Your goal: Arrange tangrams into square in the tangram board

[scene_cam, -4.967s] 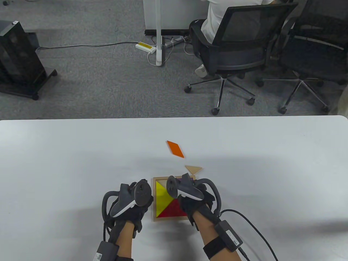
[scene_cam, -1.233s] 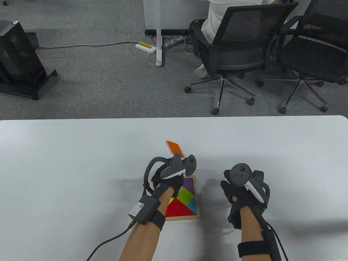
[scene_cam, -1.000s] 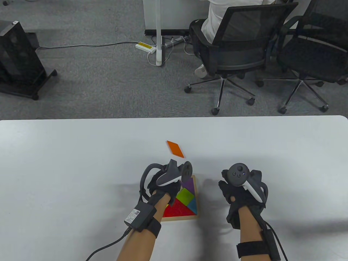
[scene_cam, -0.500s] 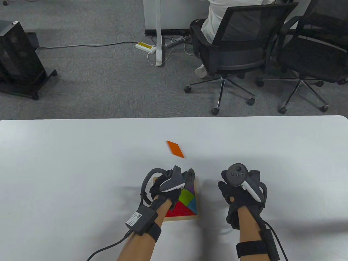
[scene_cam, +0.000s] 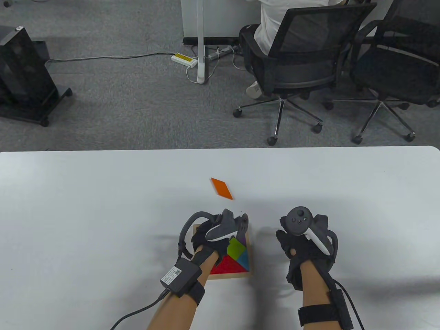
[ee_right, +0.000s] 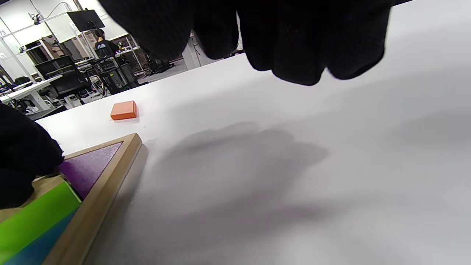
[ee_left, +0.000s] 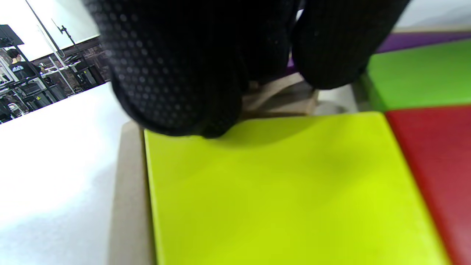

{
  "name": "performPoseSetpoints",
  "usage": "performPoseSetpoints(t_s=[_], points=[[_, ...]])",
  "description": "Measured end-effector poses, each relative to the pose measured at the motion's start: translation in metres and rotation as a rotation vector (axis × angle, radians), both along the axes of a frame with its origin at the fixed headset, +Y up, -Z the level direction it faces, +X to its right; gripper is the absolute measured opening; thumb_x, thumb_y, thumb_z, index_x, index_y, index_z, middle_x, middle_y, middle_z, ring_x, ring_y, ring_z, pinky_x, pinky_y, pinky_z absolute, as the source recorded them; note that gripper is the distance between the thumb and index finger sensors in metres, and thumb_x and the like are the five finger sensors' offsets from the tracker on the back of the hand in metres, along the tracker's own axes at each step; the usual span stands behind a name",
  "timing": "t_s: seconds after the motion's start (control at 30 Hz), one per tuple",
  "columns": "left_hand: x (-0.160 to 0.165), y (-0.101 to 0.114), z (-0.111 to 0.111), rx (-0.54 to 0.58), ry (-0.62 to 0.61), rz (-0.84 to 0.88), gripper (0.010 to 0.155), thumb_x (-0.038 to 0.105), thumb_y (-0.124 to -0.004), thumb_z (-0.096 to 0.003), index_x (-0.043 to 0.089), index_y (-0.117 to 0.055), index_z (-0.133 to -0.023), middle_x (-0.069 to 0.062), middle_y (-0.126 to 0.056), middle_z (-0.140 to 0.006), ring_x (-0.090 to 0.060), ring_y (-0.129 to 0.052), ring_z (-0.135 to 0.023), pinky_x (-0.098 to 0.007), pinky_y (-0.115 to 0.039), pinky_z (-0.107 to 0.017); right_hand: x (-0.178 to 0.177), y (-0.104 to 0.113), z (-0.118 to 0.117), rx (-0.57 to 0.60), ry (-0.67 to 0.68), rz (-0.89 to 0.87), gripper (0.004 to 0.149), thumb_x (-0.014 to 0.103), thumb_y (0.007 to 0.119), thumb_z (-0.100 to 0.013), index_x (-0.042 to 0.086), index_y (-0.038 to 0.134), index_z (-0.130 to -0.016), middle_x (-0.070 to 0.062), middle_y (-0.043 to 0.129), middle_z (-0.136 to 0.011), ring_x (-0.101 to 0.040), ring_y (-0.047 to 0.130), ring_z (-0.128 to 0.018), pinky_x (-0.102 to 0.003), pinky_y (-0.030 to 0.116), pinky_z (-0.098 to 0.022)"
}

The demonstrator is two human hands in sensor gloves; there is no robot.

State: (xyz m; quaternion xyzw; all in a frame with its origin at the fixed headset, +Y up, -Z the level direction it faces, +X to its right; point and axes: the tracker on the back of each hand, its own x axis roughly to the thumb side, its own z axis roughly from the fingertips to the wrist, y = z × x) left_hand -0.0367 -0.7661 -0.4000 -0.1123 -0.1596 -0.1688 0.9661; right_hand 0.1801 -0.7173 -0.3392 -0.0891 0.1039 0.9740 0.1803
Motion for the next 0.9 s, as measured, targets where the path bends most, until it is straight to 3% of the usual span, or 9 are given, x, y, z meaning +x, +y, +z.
performPoseSetpoints(t_s=[0.57,0.9], points=[[0.007,0.004,0.003,-0.078,-0.009,0.066,0.051,0.037,-0.086,-0.0500,0.014,-0.084,-0.095,-0.016,-0.104,-0.080,-0.030,-0.114,-0.045,-0.030,-0.101,-0.029,-0.001,-0.001,0.000,-0.011,0.002,0.008,0.060,0.035,0.075,-0.053,0.010,0.064,-0.107,-0.023,0.064,-0.110,-0.051,0.078,-0.091,-0.065,0.070,-0.067],[0.004,0.017,0.003,-0.103,-0.009,0.159,0.052,0.036,-0.083,-0.0513,0.013,-0.081,-0.097,-0.017,-0.101,-0.085,-0.032,-0.112,-0.048,-0.032,-0.100,-0.032,0.000,0.000,0.000,-0.013,0.000,0.015,0.060,0.035,0.075,-0.053,0.010,0.064,-0.107,-0.023,0.064,-0.110,-0.051,0.078,-0.091,-0.065,0.069,-0.067]])
